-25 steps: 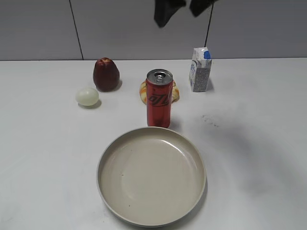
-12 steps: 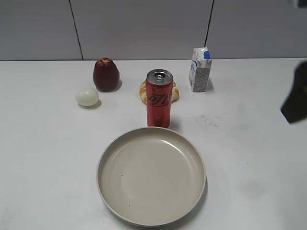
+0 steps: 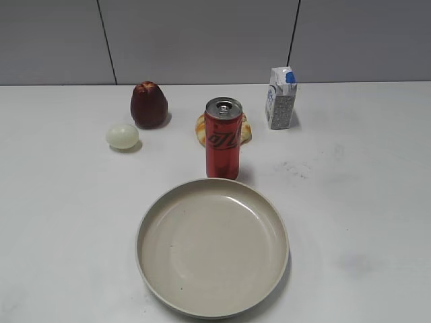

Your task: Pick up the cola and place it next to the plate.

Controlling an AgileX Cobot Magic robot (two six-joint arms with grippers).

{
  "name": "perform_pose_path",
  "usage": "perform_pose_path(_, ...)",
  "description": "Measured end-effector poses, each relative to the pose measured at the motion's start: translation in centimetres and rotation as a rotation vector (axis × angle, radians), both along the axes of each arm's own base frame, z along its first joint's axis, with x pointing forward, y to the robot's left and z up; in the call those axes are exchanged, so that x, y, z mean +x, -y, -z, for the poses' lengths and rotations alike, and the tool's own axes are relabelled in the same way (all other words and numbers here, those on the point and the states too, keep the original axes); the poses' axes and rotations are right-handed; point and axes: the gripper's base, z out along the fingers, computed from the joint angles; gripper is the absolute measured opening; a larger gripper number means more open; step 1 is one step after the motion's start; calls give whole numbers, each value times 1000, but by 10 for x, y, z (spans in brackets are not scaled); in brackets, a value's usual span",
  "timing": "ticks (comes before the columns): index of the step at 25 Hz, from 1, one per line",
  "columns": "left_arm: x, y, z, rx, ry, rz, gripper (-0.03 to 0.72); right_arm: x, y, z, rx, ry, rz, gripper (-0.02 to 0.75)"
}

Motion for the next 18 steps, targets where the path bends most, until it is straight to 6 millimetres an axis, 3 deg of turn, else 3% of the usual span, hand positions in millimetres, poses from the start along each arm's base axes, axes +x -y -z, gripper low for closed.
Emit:
perform_pose_path(7,0,0,0,0,0,0,230,-28,15,12,68,147,0,584)
perform_pose_path(18,0,0,0,0,0,0,230,-30,16,12,69,161,-3,584)
